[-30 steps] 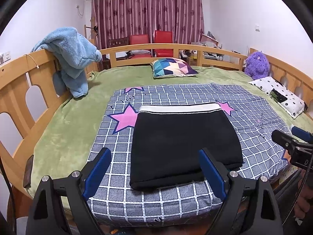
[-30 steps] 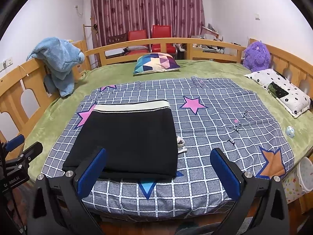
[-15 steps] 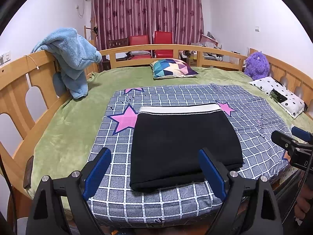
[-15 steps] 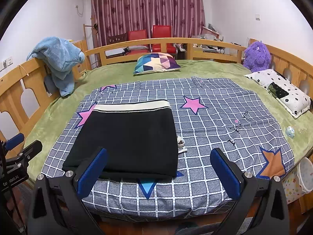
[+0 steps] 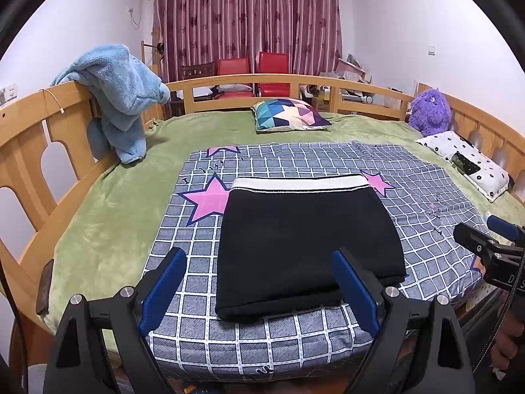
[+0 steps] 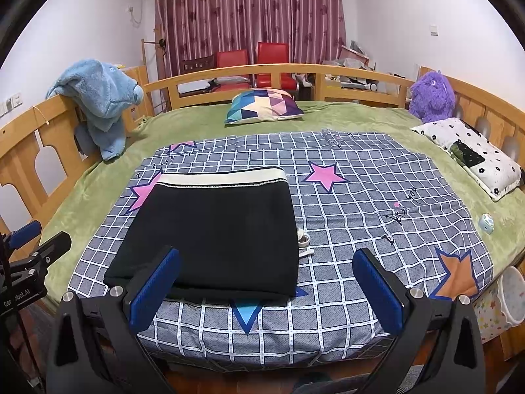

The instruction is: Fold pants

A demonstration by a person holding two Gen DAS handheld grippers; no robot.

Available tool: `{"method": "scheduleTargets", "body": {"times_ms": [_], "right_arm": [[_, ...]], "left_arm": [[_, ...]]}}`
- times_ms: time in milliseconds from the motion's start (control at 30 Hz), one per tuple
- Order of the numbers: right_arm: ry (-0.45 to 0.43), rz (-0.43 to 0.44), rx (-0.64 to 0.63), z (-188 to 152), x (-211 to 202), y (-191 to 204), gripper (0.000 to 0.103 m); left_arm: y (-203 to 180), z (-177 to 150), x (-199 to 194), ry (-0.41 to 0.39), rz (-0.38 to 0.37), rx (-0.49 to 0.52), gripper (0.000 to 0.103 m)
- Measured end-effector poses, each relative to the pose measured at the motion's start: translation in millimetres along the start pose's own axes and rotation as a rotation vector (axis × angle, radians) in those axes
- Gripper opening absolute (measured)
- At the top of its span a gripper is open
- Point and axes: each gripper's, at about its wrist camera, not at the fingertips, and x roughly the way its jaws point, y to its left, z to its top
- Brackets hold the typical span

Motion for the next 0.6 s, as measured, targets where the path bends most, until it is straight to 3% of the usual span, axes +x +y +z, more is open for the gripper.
{"method": "scheduleTargets", "body": {"times_ms": [600], "right_arm": [[-0.002, -0.009, -0.006, -0.3, 1.6, -4.2, 0.103]], "left_arm": [[-0.1, 2.0, 0.4, -0.007, -0.010, 0.009, 0.090]]}}
